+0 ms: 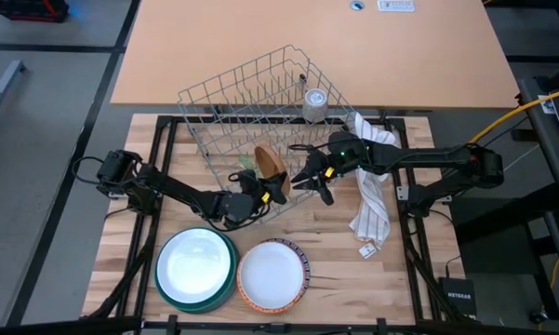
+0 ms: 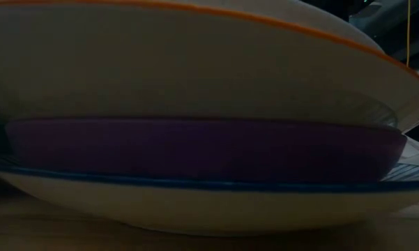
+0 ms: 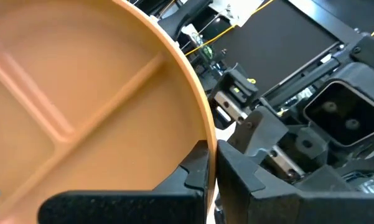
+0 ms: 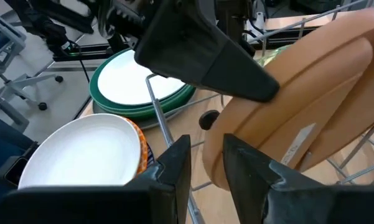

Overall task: Sort dishes
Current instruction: Put the brown plate into the dish rack

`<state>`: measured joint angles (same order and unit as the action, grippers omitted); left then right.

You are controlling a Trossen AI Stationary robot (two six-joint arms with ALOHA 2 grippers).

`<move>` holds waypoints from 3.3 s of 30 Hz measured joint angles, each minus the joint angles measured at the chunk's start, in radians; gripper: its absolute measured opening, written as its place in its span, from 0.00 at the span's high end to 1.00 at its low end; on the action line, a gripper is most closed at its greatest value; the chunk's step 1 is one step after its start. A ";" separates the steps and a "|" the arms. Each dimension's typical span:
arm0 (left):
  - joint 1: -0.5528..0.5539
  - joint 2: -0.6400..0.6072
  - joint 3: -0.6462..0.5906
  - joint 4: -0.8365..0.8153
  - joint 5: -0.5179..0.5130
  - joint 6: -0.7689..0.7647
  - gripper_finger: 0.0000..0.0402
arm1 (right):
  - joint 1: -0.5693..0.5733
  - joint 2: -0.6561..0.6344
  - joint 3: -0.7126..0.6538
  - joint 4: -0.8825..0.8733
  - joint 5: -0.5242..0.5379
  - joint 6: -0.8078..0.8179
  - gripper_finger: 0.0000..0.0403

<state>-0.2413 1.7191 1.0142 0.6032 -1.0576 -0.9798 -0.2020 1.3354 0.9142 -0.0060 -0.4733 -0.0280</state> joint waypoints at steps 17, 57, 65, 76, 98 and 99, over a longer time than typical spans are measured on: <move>0.000 0.000 0.000 -0.020 -0.004 0.030 0.81 | 0.000 0.000 0.000 -0.001 0.000 0.001 0.76; -0.013 0.000 0.000 -0.021 -0.066 0.252 0.75 | 0.091 0.090 0.002 0.089 0.210 -0.029 0.76; -0.013 0.000 0.000 -0.026 -0.069 0.255 0.75 | 0.091 0.094 0.000 0.107 0.226 -0.028 0.76; -0.044 0.000 0.000 -0.022 -0.071 0.255 0.75 | 0.092 0.095 0.000 0.134 0.225 -0.028 0.76; -0.066 0.000 0.001 -0.047 -0.092 0.297 0.75 | 0.090 0.095 0.000 0.134 0.163 0.005 0.76; -0.066 0.000 0.001 -0.048 -0.094 0.315 0.75 | 0.090 0.095 0.000 0.134 0.160 0.005 0.76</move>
<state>-0.3073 1.7191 1.0153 0.5549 -1.1514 -0.6653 -0.1116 1.4307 0.9142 0.1280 -0.3133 -0.0227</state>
